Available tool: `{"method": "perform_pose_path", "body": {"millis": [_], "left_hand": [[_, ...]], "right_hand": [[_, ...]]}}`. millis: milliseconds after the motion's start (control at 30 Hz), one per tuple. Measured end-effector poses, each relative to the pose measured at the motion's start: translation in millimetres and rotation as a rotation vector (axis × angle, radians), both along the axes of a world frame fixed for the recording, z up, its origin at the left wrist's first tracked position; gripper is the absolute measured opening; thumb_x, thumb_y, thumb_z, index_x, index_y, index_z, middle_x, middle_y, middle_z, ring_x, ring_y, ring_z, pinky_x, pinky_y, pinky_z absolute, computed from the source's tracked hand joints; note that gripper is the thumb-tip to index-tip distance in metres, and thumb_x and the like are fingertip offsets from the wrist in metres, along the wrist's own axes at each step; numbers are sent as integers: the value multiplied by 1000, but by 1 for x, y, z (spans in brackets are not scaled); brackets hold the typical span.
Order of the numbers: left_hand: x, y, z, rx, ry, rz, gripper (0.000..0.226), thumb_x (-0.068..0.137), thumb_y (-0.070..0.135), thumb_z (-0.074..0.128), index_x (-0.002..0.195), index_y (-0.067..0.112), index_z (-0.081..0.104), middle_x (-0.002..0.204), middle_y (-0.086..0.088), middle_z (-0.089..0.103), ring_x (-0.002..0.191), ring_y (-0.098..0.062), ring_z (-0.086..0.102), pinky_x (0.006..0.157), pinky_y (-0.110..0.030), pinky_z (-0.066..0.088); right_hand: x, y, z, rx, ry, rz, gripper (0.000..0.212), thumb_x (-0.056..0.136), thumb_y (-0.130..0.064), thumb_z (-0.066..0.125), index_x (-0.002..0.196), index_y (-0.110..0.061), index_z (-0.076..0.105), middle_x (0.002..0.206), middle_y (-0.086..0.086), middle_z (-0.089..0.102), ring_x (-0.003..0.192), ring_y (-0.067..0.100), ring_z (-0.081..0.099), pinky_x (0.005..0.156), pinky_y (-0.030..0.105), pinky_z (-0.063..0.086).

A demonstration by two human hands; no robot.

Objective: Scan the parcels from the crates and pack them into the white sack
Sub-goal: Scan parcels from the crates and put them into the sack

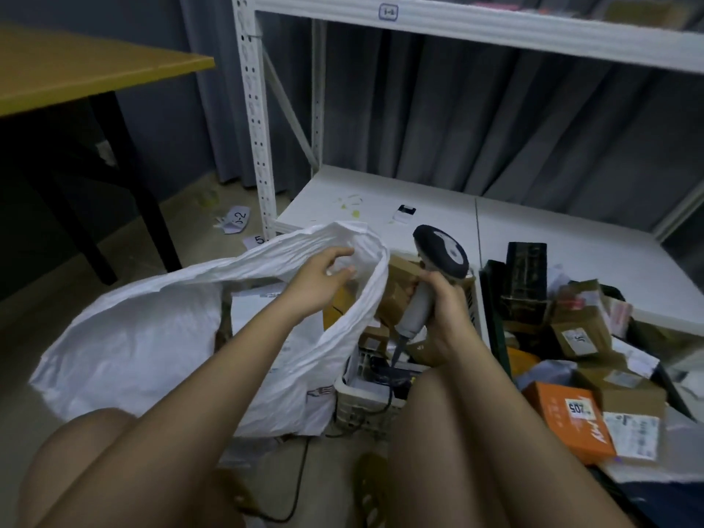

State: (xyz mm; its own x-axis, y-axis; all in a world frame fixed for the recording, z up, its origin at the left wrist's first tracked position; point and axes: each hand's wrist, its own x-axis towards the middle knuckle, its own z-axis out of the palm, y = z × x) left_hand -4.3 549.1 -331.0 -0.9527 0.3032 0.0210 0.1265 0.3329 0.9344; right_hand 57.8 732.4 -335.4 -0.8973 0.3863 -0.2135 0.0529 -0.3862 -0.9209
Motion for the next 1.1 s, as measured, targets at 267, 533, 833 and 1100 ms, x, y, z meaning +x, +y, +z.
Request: {"method": "perform_pose_path", "body": {"millis": [267, 533, 833, 1100], "left_hand": [[9, 105, -1, -10, -151, -244, 37, 97, 22, 53, 131, 8, 52, 123, -2, 59, 111, -13, 56, 91, -21, 47], [19, 177, -56, -111, -277, -234, 45, 90, 17, 61, 133, 12, 50, 125, -9, 60, 112, -24, 56, 97, -43, 47], [56, 217, -85, -76, -365, -361, 41, 93, 14, 60, 132, 13, 48, 126, -5, 57, 112, -21, 54, 100, -42, 45], [74, 210, -85, -63, -358, -356, 38, 92, 10, 60, 129, 11, 50, 125, -9, 58, 114, -26, 54, 101, -44, 44]], "right_hand": [[-2, 45, -17, -306, 52, 79, 34, 95, 1, 24, 83, -9, 54, 70, 4, 65, 69, 13, 60, 72, 25, 46], [32, 96, -65, 227, -172, 207, 47, 99, 0, 30, 142, -16, 40, 132, 3, 54, 115, 17, 54, 79, 18, 46], [133, 195, -114, 1319, -850, -138, 78, 80, -53, 67, 144, -18, 37, 147, 17, 33, 133, 40, 29, 106, 49, 27], [141, 196, -137, 1262, -868, -176, 96, 70, -49, 76, 146, -19, 26, 138, 21, 28, 120, 44, 35, 99, 49, 35]]}}
